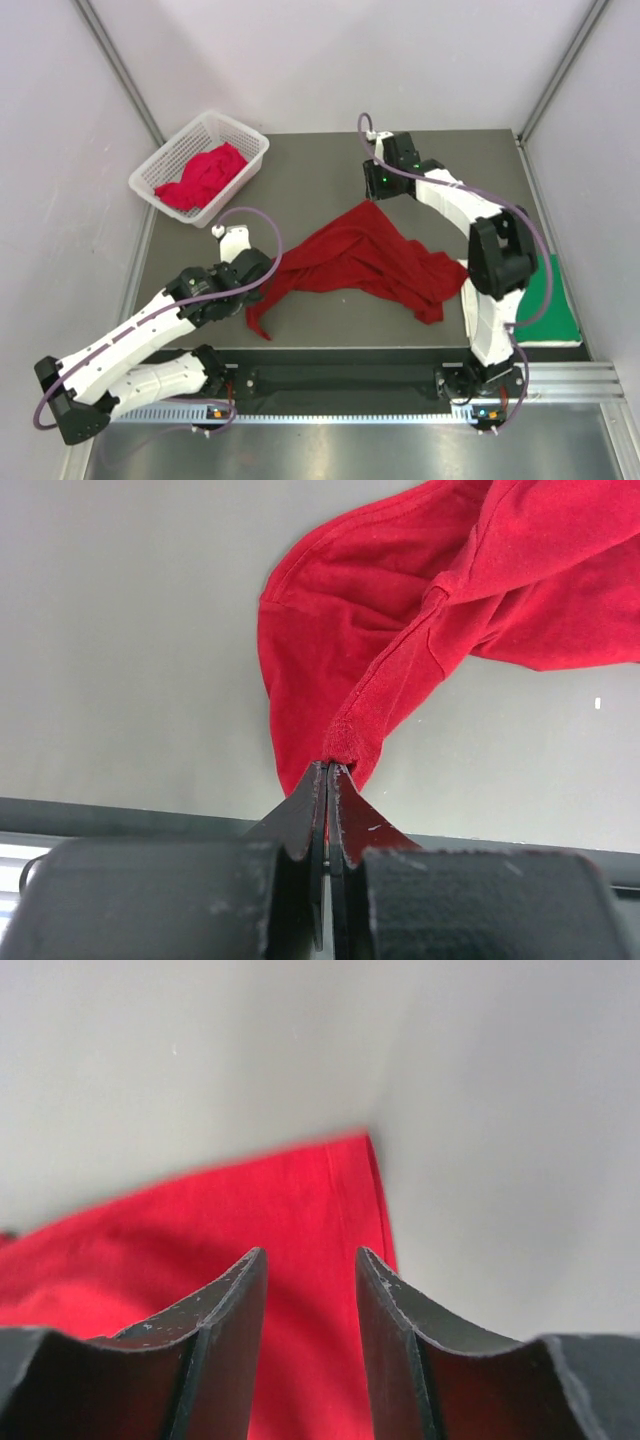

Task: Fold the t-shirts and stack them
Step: Flatten the tshirt out

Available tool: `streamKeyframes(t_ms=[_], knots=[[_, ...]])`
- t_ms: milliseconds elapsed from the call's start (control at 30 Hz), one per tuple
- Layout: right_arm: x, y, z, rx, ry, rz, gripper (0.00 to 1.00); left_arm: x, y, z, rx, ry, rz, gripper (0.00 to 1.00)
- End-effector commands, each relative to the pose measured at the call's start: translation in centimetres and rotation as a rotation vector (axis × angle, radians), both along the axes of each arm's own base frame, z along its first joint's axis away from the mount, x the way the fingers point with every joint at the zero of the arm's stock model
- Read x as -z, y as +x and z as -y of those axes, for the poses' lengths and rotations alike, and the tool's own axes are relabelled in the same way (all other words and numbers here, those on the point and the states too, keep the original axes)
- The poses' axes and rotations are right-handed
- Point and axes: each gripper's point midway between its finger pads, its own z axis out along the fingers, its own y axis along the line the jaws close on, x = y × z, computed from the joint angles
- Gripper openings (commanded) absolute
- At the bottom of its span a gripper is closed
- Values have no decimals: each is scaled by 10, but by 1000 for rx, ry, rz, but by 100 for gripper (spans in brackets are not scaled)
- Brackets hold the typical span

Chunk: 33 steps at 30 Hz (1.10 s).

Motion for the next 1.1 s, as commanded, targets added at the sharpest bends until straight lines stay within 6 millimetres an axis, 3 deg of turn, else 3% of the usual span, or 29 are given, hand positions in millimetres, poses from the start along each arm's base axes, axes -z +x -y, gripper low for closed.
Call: streamKeyframes(t_ms=[0,33,67,100,167,300,400,800,933,1067], knots=[[-10,37,-27,-108,42,77,41,-13,3,4,13,-45,44,0],[-4,41,-30,-118,47,68,41,-14,3,5,15,-51,43,0],[17,43,-33,-128,41,31,42,-14,3,6,16,-59,43,0],[16,49,-37,-138,47,39,42,-15,3,8,16,-66,46,0],[40,54,-37,-132,26,1,42,-17,3,11,24,-86,46,0],[59,60,-33,-119,-10,-20,42,-18,5,16,33,-102,48,0],[66,61,-25,-123,-64,-4,43,-18,5,17,36,-105,47,0],[51,67,-10,-99,-116,49,47,-13,3,19,39,-110,34,0],[71,69,-10,-101,-109,-1,46,-14,4,21,44,-116,37,0],[78,69,-8,-88,-35,-57,38,-11,4,21,41,-115,35,0]])
